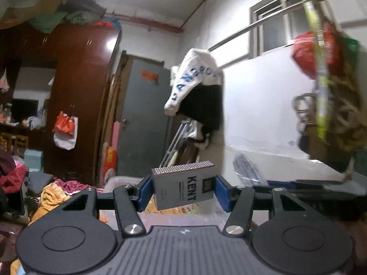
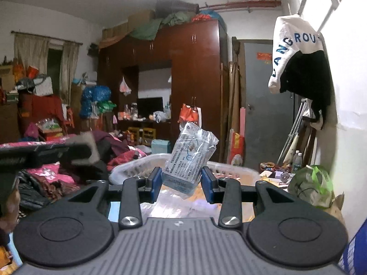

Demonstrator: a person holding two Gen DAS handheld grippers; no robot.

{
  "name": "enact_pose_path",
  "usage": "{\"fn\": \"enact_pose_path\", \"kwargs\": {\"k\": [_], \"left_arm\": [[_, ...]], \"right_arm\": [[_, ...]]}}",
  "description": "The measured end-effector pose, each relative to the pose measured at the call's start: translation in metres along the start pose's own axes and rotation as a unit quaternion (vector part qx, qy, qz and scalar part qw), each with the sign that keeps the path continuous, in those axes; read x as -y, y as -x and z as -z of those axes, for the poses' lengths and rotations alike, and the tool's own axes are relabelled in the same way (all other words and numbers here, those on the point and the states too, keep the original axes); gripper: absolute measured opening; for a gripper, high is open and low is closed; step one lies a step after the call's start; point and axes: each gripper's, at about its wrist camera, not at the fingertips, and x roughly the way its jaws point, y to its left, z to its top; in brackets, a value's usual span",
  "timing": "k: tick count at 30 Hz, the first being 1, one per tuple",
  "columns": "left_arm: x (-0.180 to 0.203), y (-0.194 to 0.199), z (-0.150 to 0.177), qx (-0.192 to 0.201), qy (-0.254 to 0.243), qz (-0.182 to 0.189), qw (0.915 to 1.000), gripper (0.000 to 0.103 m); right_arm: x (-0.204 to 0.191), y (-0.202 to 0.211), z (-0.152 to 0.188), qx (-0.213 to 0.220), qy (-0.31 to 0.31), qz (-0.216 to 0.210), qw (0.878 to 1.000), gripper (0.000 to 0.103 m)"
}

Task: Organize objects
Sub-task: 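Lift both held boxes over the white basket and open both tools, then grasp the bagged white roll with the right tool while the left grasps the purple box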

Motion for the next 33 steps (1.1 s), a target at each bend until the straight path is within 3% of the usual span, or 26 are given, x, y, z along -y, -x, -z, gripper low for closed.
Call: {"fn": "enact_pose_path", "kwargs": {"k": [5,6,7,8,9,10,11,12,14,17,20,25,29,30,33], "left_arm": [[-0.009,-0.069,-0.010,-0.037,-0.001,-0.039,0.9985,0.062],[-0.013,-0.080,-0.006,-0.043,-0.004,-0.038,0.9983,0.067],[-0.017,-0.091,-0.002,-0.059,0.000,-0.040,0.9974,0.086],[-0.021,-0.099,0.002,-0.078,0.007,-0.051,0.9956,0.092],[-0.023,-0.103,0.006,-0.089,0.010,-0.066,0.9938,0.092],[-0.023,-0.101,0.009,-0.091,0.005,-0.071,0.9933,0.092],[-0.023,-0.095,0.011,-0.087,-0.004,-0.066,0.9940,0.092],[-0.023,-0.087,0.012,-0.076,-0.007,-0.057,0.9955,0.093],[-0.023,-0.072,0.011,-0.065,-0.003,-0.042,0.9970,0.099],[-0.021,-0.034,0.024,-0.063,-0.001,-0.043,0.9971,0.099],[-0.024,0.006,0.058,-0.085,0.012,-0.055,0.9948,0.099],[-0.025,0.054,0.114,-0.102,0.080,-0.030,0.9911,0.098],[-0.001,0.072,0.130,-0.107,0.022,-0.036,0.9934,0.097],[0.000,0.071,0.128,-0.106,0.013,-0.043,0.9933,0.096],[-0.006,0.074,0.126,-0.099,0.020,-0.053,0.9934,0.093]], "right_arm": [[0.007,-0.039,-0.011,-0.025,0.027,0.012,0.999,0.043],[0.009,-0.045,-0.008,-0.033,0.032,0.010,0.999,0.053],[0.009,-0.050,-0.004,-0.043,0.036,0.008,0.998,0.073],[0.009,-0.053,0.001,-0.049,0.040,0.011,0.998,0.082],[0.008,-0.053,0.005,-0.053,0.045,0.017,0.997,0.090],[0.006,-0.048,0.010,-0.051,0.048,0.022,0.997,0.090],[0.005,-0.041,0.013,-0.044,0.046,0.024,0.998,0.093],[0.005,-0.031,0.017,-0.033,0.039,0.024,0.998,0.103],[0.004,-0.009,0.026,-0.014,0.018,0.019,1.000,0.103],[-0.001,0.019,0.050,-0.021,-0.011,0.000,1.000,0.103],[-0.012,0.039,0.087,-0.045,-0.028,-0.018,0.998,0.103],[-0.041,0.050,0.129,-0.087,-0.034,-0.027,0.995,0.103],[-0.049,0.041,0.124,-0.089,-0.046,-0.044,0.994,0.103],[-0.050,0.038,0.121,-0.089,-0.050,-0.049,0.994,0.102],[-0.057,0.030,0.113,-0.078,-0.038,-0.041,0.995,0.077]]}}
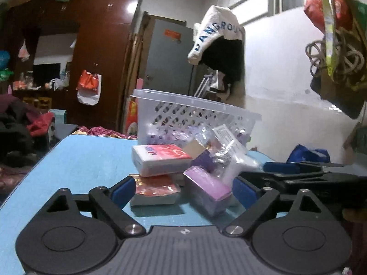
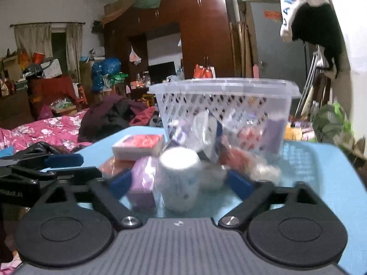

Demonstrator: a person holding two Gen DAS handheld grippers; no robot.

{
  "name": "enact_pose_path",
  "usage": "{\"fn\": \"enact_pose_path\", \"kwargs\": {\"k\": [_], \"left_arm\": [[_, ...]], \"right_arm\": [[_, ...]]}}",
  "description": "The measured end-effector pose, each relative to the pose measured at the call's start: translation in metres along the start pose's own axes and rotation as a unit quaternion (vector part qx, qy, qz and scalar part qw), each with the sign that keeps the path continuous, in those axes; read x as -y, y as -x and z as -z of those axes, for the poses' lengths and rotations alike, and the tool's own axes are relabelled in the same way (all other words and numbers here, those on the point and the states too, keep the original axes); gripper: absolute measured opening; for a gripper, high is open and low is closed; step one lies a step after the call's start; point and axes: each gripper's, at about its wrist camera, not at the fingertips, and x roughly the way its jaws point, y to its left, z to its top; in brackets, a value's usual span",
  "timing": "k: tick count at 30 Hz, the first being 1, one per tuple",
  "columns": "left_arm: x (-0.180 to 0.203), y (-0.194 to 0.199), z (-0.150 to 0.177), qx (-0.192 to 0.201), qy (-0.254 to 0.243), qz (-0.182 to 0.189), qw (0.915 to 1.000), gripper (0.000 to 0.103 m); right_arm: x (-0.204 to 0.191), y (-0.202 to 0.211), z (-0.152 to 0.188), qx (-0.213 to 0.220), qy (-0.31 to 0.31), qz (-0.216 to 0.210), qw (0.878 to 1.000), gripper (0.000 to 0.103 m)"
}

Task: Organize objects
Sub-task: 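Grasp the bagged white roll with the right tool while the left grasps the purple box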

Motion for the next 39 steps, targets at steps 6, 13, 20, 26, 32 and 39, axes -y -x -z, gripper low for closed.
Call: {"fn": "enact_pose_path", "kwargs": {"k": [6,13,20,26,32,39], "left_arm": [[0.016,-0.008,0.012,-0.017,-0.015,0.018,0.9996,0.093],[0.044,-0.031,0.018,-0.043,-0.027,0.007,0.9987,0.093],[0.055,-0.054,0.017,-0.082,-0.027,-0.030,0.9958,0.047],[0.050,-0.043,0.023,-0.055,-0.027,-0.030,0.9977,0.046],[0.049,-0.025,0.021,-0.033,-0.026,-0.008,0.9991,0.046],[0.050,-0.007,0.024,-0.013,-0.038,0.003,0.9992,0.046]], "right_arm": [[0.007,-0.001,0.003,-0.012,-0.026,-0.014,0.999,0.047],[0.031,0.041,0.015,0.027,-0.059,0.026,0.998,0.047],[0.040,0.046,0.022,0.033,-0.077,0.038,0.996,0.047],[0.042,0.050,0.026,0.035,-0.079,0.041,0.995,0.047],[0.046,0.050,0.029,0.035,-0.086,0.038,0.995,0.047],[0.044,0.054,0.031,0.037,-0.084,0.042,0.995,0.047]]}}
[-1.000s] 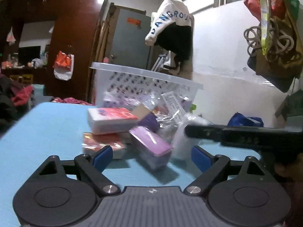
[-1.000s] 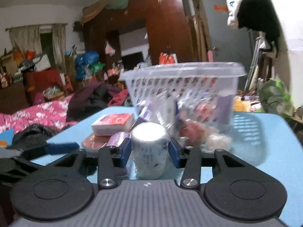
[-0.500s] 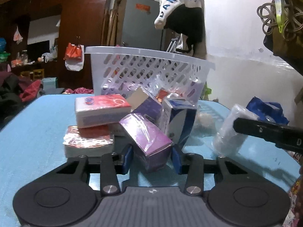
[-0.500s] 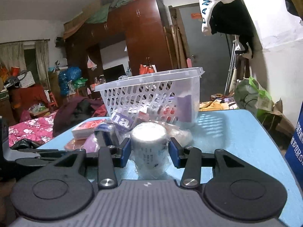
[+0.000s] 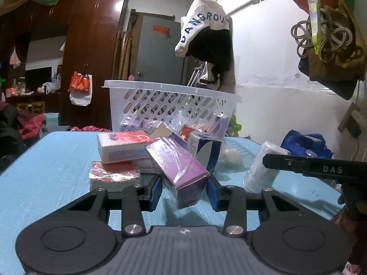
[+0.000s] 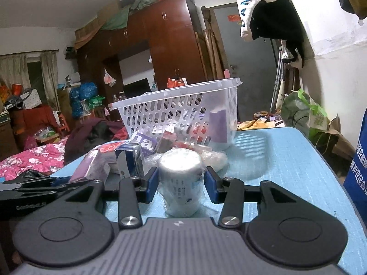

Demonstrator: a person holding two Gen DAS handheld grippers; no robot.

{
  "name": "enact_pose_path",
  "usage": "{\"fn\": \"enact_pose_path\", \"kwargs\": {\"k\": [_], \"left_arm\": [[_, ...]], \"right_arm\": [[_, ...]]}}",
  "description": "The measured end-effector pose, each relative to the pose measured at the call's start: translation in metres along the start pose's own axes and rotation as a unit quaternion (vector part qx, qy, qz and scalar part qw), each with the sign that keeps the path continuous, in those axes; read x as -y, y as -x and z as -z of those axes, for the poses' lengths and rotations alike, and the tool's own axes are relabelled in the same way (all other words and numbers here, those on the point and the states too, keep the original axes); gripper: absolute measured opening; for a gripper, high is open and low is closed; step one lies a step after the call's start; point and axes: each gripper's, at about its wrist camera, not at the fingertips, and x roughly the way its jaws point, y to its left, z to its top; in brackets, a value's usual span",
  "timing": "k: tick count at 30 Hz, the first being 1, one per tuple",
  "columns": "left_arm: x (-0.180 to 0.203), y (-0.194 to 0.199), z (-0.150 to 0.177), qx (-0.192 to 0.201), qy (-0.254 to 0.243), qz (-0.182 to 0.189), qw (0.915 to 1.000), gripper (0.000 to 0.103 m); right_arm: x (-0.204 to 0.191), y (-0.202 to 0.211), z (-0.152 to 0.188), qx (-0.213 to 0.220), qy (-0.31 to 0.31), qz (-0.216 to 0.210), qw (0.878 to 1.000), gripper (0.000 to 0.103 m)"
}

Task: Organize objects
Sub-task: 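Grasp the bagged white roll with the right tool while the left grasps the purple box, then carry both held items over the white basket and release them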

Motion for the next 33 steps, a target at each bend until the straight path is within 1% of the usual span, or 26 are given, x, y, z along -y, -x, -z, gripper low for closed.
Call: {"fn": "enact_pose_path", "kwargs": {"k": [5,10,20,23,25,27,30,31,32,33], "left_arm": [[-0.002,0.005,-0.001,0.010,-0.002,-0.001,0.9999,0.045],[-0.002,0.004,0.001,0.010,-0.004,0.005,0.9999,0.045],[-0.009,0.016,-0.009,0.037,0.000,0.006,0.9993,0.045],[-0.012,0.019,-0.017,0.047,0.001,0.012,0.9988,0.045],[-0.014,0.019,-0.029,0.053,-0.002,0.020,0.9984,0.045],[-0.016,0.017,-0.046,0.064,-0.008,0.026,0.9976,0.045],[-0.019,0.009,-0.080,0.085,-0.019,0.039,0.9954,0.045],[-0.020,0.004,-0.094,0.090,-0.023,0.037,0.9950,0.045],[-0.020,-0.004,-0.108,0.091,-0.024,0.032,0.9950,0.045],[-0.022,-0.014,-0.124,0.088,-0.021,0.035,0.9953,0.045]], "right_arm": [[-0.004,0.004,-0.003,0.008,0.009,0.000,1.000,0.047],[-0.003,0.002,-0.003,0.008,0.009,-0.001,1.000,0.047],[-0.004,0.008,-0.011,0.022,0.018,0.003,1.000,0.047],[-0.001,0.012,-0.023,0.028,0.003,-0.014,0.999,0.047],[-0.001,0.017,-0.035,0.043,-0.003,-0.023,0.999,0.047],[-0.003,0.020,-0.050,0.060,0.011,-0.022,0.998,0.047],[-0.005,0.018,-0.082,0.080,0.028,-0.034,0.996,0.047],[-0.006,0.014,-0.096,0.087,0.033,-0.034,0.995,0.047],[-0.006,0.008,-0.108,0.090,0.038,-0.031,0.995,0.047],[-0.005,-0.001,-0.122,0.091,0.040,-0.034,0.994,0.047]]}}
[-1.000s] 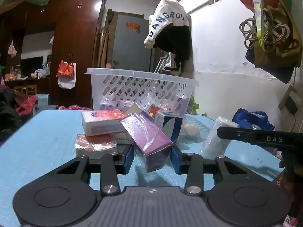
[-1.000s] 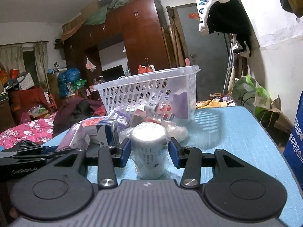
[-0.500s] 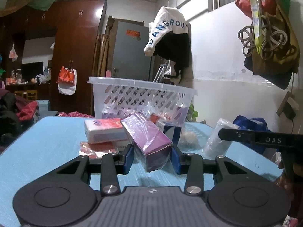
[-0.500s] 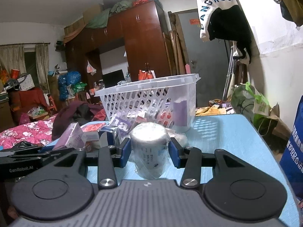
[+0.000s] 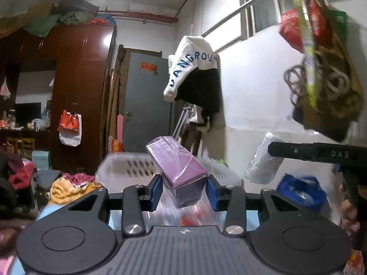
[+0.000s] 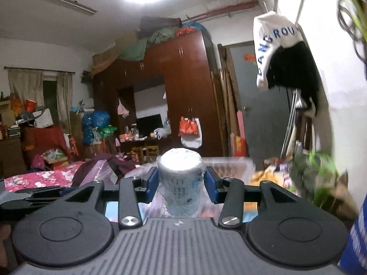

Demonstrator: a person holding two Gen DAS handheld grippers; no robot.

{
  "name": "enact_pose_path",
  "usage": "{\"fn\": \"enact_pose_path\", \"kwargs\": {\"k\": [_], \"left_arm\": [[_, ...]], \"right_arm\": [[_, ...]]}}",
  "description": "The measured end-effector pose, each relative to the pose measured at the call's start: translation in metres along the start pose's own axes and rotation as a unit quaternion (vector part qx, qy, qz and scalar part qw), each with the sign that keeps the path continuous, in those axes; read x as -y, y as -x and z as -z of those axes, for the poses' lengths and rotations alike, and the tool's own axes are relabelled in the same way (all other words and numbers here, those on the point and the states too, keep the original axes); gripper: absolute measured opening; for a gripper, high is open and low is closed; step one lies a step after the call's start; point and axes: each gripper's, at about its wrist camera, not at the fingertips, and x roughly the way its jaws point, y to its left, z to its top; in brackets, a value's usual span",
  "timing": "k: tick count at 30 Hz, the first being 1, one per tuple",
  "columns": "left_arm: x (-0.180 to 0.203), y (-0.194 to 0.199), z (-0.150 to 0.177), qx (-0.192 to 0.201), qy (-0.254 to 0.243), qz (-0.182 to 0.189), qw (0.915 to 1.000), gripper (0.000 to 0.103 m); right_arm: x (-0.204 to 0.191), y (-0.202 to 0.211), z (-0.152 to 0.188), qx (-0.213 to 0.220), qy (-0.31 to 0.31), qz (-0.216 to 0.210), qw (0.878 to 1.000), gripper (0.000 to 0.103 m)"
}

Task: Organize objects
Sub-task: 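Carry both held items over the white basket and release them, then grasp the pink tissue pack with the left tool while the right grasps a clear bag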

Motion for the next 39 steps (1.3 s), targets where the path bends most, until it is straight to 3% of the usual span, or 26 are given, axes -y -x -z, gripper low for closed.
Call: {"fn": "enact_pose_path", "kwargs": {"k": [5,9,12,13,14,15,16,18,21,27,31,35,39], "left_arm": [[-0.015,-0.076,-0.052,-0.046,0.013,0.004,0.9989,0.045],[-0.026,-0.118,-0.057,-0.065,0.028,-0.012,0.9975,0.045],[-0.025,-0.140,-0.049,-0.091,0.014,-0.014,0.9957,0.046],[-0.027,-0.145,-0.046,-0.101,0.010,-0.014,0.9947,0.055],[-0.029,-0.150,-0.042,-0.112,0.011,-0.020,0.9934,0.076],[-0.031,-0.153,-0.038,-0.119,0.016,-0.034,0.9922,0.084],[-0.033,-0.150,-0.035,-0.120,0.015,-0.052,0.9913,0.086],[-0.034,-0.133,-0.031,-0.105,0.012,-0.073,0.9917,0.086],[-0.037,-0.085,-0.015,-0.088,0.010,-0.061,0.9942,0.087],[-0.052,-0.022,0.052,-0.140,0.035,-0.067,0.9872,0.089],[-0.047,-0.015,0.074,-0.150,0.026,-0.069,0.9860,0.089],[-0.043,-0.025,0.078,-0.164,0.002,-0.063,0.9844,0.089],[-0.044,-0.037,0.078,-0.170,-0.013,-0.085,0.9817,0.089]], "right_arm": [[0.014,-0.072,-0.033,-0.030,0.009,-0.003,1.000,0.047],[0.022,-0.114,-0.023,-0.065,0.015,0.011,0.998,0.047],[0.022,-0.119,-0.015,-0.073,0.026,0.018,0.997,0.050],[0.021,-0.119,-0.013,-0.068,0.030,0.017,0.997,0.055],[0.021,-0.119,-0.011,-0.064,0.034,0.016,0.997,0.066],[0.020,-0.117,-0.010,-0.061,0.040,0.020,0.997,0.095],[0.016,-0.111,-0.008,-0.053,0.051,0.031,0.997,0.103],[0.015,-0.095,-0.005,-0.044,0.058,0.046,0.996,0.103],[0.026,-0.056,0.012,-0.032,0.022,0.022,0.999,0.103],[0.047,-0.034,0.081,-0.145,-0.001,0.032,0.989,0.103],[0.049,-0.042,0.106,-0.192,-0.027,0.016,0.981,0.103],[0.037,-0.063,0.112,-0.242,0.010,0.013,0.970,0.103],[0.036,-0.075,0.116,-0.265,0.020,0.026,0.964,0.102]]}}
